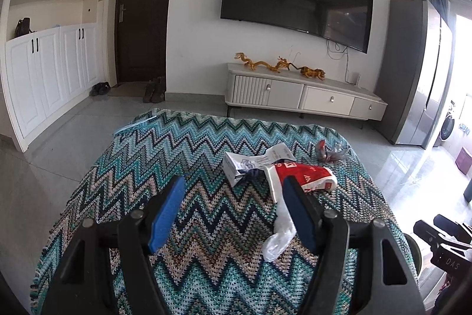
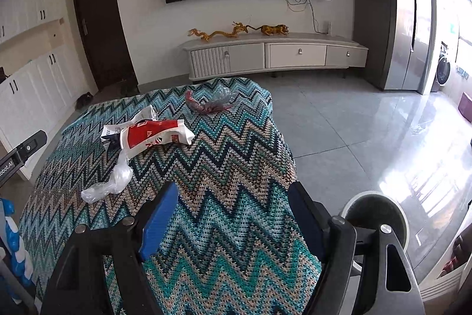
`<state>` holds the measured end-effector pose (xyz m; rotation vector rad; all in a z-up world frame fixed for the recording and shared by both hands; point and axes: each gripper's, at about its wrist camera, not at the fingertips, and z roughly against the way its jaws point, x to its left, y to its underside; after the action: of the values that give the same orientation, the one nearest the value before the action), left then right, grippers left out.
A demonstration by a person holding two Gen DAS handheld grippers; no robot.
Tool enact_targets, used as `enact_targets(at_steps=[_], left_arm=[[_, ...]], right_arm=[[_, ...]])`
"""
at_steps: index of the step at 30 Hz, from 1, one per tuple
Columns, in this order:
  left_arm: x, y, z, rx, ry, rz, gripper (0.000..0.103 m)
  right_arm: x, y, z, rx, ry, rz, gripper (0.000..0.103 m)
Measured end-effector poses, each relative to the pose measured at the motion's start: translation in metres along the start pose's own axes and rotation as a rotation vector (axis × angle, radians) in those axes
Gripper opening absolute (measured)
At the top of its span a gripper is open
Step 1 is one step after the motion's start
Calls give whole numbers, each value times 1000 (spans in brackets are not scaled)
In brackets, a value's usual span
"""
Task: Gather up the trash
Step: 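Move both tools back over the blanket toward the red carton, then grasp the red-and-white carton with the right gripper while the left grasps the white tissue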
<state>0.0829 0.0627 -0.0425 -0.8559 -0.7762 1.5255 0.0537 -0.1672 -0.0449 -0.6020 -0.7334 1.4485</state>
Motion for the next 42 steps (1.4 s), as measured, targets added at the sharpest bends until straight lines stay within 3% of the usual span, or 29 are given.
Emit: enact_targets(at_steps=[7,13,19,29,37,42], left_arm=[[22,1,-19,30,2,21,68],[35,8,-33,65,61,-23,68],[19,18,-51,145,195,-71,67],[-19,30,-88,239,279,-150,67],[-27,38,-117,307,269,-163,67],[-21,38,-124,303,259,-143,67]], right_arm=[[5,-3,-14,22,-11,0,76],[11,-11,-35,56,-37,33,76],[27,-23,-65,87,-92,95,76],[44,-44,-114,116,-184,146,76],[67,-57,-154,155,-270,259,80],[81,-71,-170,147,-331,335,81]])
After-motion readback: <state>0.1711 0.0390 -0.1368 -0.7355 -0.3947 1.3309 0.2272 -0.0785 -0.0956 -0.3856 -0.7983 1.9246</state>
